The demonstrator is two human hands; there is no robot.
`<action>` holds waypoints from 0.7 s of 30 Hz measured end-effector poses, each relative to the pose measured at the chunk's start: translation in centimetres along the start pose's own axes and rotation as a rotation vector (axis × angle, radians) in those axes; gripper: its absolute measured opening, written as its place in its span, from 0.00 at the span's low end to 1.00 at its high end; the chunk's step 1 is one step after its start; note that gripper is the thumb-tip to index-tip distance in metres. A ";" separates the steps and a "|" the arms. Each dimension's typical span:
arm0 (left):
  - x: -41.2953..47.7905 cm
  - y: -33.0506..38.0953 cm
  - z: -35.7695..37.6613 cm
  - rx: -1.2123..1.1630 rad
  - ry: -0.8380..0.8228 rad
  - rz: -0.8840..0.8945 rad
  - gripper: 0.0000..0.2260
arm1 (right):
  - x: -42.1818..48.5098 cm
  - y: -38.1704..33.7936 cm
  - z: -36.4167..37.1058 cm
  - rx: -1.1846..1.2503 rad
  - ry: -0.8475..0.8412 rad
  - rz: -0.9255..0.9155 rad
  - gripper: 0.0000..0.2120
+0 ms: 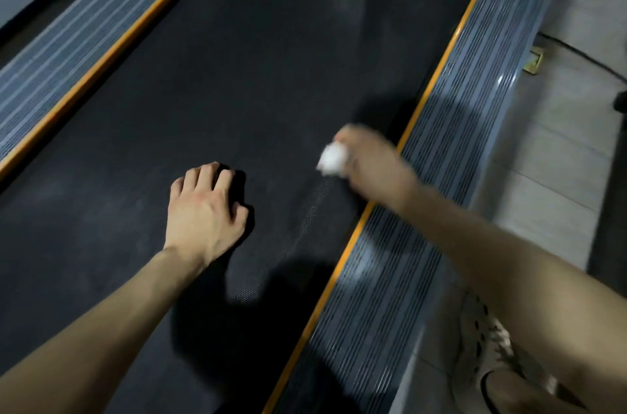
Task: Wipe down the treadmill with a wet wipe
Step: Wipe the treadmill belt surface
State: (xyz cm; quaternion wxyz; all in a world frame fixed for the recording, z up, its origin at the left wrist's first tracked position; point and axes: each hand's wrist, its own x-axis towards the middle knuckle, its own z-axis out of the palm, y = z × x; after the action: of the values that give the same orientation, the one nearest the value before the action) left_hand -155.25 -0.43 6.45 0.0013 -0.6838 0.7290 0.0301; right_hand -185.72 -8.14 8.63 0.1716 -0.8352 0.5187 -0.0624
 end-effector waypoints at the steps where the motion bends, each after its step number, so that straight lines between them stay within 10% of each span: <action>1: 0.5 0.0 -0.3 -0.009 -0.011 0.010 0.28 | 2.0 2.8 -1.3 -0.094 0.090 0.195 0.10; 4: 2.2 0.0 -1.2 -0.077 -0.082 0.082 0.43 | 3.2 3.8 -2.0 -0.226 0.129 0.365 0.10; 8: 6.2 0.1 -2.6 -0.071 -0.432 0.115 0.66 | -4.7 -6.4 2.6 0.234 -0.189 -0.404 0.13; 10: 7.2 0.5 -3.1 0.015 -0.546 0.097 0.71 | -4.3 -5.5 3.3 0.220 -0.279 -0.476 0.08; 17: 6.9 0.5 -3.3 0.060 -0.514 0.091 0.72 | 6.0 5.4 -1.4 0.067 0.372 0.531 0.09; 21: 6.4 0.2 -2.9 0.053 -0.473 0.107 0.72 | -0.5 -6.0 3.5 0.081 -0.057 -0.282 0.14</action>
State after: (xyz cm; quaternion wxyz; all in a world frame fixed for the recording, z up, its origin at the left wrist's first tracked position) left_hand -155.74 -6.92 9.08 0.1881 -0.6180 0.7441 0.1703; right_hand -179.87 -4.53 7.53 0.2094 -0.8936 0.3882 -0.0828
